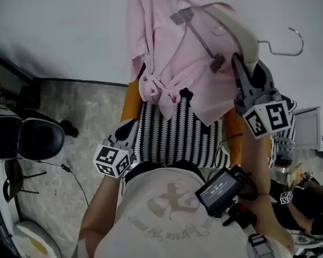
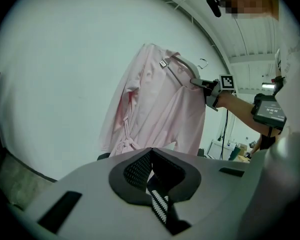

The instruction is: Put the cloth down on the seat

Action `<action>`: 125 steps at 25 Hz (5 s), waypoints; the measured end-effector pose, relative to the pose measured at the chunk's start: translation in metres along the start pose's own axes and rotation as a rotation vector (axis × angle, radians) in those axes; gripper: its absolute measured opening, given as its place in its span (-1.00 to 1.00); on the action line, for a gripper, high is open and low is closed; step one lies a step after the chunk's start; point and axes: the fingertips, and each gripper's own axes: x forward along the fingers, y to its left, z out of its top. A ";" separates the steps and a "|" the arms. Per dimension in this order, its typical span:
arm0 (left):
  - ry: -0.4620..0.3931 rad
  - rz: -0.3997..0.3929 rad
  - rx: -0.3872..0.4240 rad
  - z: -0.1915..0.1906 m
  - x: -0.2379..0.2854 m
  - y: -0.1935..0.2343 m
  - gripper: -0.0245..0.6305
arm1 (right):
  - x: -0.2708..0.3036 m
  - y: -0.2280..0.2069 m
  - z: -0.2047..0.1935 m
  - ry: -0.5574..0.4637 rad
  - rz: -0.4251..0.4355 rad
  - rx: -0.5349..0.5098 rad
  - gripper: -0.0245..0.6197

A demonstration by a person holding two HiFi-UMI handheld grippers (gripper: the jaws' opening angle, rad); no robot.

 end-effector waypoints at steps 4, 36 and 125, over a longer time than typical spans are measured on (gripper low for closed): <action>-0.003 0.025 -0.023 -0.016 -0.007 0.025 -0.89 | 0.003 0.008 -0.023 0.025 -0.014 0.103 -0.65; 0.152 0.101 -0.004 -0.043 0.088 -0.029 -0.89 | -0.023 0.016 -0.320 0.447 0.138 0.296 -0.65; 0.681 -0.053 -0.252 -0.329 0.216 -0.163 -0.89 | -0.188 0.109 -0.816 1.055 0.175 0.906 -0.61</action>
